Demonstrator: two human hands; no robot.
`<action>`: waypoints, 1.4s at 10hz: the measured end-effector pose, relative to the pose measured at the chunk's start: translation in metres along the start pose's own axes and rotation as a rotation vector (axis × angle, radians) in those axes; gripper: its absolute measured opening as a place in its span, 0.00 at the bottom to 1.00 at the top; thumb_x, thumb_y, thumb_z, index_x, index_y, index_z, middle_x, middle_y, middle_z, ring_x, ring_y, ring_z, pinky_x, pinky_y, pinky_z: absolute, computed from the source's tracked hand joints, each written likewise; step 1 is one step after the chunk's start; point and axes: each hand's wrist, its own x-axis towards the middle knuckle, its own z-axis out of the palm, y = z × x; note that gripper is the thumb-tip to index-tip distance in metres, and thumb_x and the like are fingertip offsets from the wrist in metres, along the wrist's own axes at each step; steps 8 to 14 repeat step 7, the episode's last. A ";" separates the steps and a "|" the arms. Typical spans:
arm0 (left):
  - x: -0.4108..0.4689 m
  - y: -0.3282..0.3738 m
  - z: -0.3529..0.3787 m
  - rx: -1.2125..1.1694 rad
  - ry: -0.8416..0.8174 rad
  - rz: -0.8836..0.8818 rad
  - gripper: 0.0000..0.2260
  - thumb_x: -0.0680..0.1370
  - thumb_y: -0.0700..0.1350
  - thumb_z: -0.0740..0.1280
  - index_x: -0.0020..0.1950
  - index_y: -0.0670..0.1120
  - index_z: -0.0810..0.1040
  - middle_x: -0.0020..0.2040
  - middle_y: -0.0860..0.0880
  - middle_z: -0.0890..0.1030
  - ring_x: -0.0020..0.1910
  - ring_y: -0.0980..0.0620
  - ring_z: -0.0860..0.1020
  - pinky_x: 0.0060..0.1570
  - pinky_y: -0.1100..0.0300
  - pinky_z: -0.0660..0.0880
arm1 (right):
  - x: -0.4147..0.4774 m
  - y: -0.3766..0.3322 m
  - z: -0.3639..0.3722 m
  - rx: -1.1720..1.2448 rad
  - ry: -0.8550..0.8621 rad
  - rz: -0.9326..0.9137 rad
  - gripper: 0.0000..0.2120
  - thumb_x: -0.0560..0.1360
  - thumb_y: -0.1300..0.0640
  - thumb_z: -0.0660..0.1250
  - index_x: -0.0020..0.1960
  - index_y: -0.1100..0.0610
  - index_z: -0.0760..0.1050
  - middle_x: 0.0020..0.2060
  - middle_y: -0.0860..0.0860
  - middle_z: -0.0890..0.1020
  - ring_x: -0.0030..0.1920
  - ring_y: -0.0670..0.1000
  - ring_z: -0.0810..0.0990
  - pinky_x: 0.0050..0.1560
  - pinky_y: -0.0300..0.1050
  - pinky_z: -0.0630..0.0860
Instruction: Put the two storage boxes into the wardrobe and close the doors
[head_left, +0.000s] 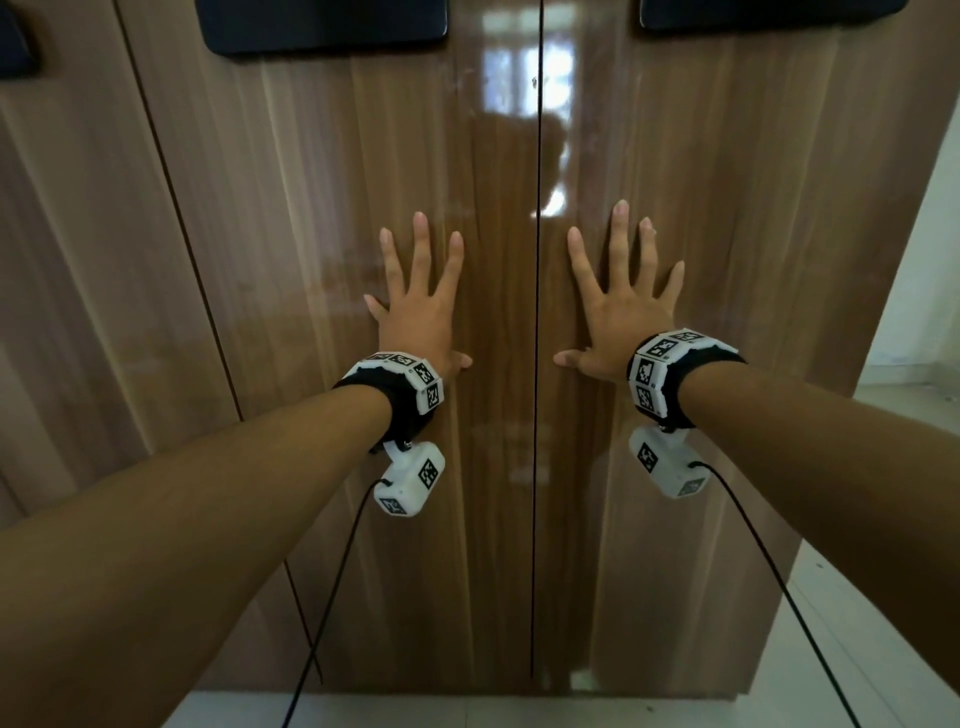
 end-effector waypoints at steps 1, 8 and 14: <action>0.001 0.001 0.000 -0.004 -0.011 0.000 0.65 0.63 0.51 0.83 0.81 0.58 0.35 0.79 0.50 0.27 0.77 0.38 0.29 0.66 0.22 0.51 | 0.003 0.001 0.000 -0.004 0.013 0.001 0.74 0.55 0.29 0.78 0.78 0.43 0.25 0.76 0.57 0.24 0.78 0.68 0.31 0.68 0.82 0.46; -0.003 0.003 -0.020 -0.259 0.035 -0.010 0.54 0.66 0.67 0.75 0.81 0.58 0.45 0.81 0.56 0.35 0.81 0.44 0.37 0.72 0.29 0.51 | -0.035 0.001 -0.046 0.354 0.063 -0.030 0.38 0.76 0.34 0.63 0.80 0.46 0.57 0.82 0.52 0.50 0.80 0.59 0.54 0.76 0.68 0.51; -0.003 0.003 -0.020 -0.259 0.035 -0.010 0.54 0.66 0.67 0.75 0.81 0.58 0.45 0.81 0.56 0.35 0.81 0.44 0.37 0.72 0.29 0.51 | -0.035 0.001 -0.046 0.354 0.063 -0.030 0.38 0.76 0.34 0.63 0.80 0.46 0.57 0.82 0.52 0.50 0.80 0.59 0.54 0.76 0.68 0.51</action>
